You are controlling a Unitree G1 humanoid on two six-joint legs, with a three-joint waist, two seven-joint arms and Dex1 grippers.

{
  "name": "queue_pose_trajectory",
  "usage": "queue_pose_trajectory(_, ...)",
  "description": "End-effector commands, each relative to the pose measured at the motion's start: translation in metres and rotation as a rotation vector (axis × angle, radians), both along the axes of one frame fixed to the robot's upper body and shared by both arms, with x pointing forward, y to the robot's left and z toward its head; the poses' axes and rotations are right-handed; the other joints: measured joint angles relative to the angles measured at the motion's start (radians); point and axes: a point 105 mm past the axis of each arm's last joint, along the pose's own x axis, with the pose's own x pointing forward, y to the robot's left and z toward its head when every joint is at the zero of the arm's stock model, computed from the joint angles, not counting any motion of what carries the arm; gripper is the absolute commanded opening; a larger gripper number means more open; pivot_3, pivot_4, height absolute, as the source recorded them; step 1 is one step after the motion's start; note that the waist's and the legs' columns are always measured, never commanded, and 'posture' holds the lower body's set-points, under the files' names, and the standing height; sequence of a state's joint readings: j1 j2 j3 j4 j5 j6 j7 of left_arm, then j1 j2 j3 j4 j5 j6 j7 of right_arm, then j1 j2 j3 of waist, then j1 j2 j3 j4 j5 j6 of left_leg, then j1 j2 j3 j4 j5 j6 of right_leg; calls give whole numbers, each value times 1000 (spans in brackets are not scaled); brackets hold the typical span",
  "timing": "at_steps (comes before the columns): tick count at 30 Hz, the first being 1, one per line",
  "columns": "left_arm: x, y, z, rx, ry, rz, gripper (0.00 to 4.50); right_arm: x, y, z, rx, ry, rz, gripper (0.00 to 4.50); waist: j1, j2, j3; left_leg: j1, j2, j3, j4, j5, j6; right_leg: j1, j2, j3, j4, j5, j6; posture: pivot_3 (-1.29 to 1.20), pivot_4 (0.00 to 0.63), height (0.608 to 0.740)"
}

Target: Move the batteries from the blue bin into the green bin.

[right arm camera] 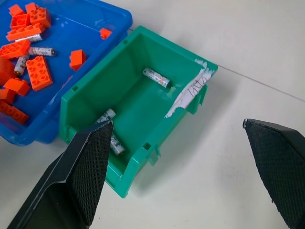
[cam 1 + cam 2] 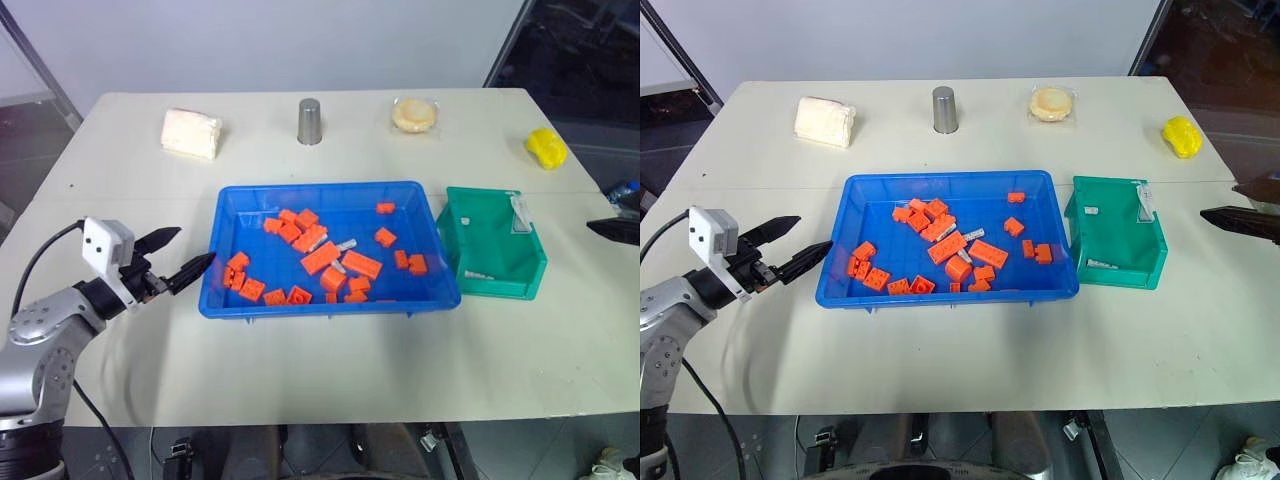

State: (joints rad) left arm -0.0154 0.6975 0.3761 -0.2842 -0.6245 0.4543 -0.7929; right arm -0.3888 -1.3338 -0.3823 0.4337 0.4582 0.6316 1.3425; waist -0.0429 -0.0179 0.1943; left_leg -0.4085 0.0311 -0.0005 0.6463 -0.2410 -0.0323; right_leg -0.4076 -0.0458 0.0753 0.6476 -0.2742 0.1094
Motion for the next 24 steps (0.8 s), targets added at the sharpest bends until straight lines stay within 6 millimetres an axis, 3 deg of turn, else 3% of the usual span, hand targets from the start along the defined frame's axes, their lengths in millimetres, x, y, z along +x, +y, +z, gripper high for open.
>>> queue_pose_trajectory(1,2,-3,12,22,-40,-12,4500,-2,4,15,6,-68,20,4488,0,0,0,0,0,0,0,0,0,0,0,0,0,0,0,0,150,740)
queue_pose_trajectory(24,2,-1,13,31,-45,-6,4500,6,8,13,2,-98,9,4488,0,0,0,0,0,0,0,0,0,0,0,0,0,0,0,0,150,740)
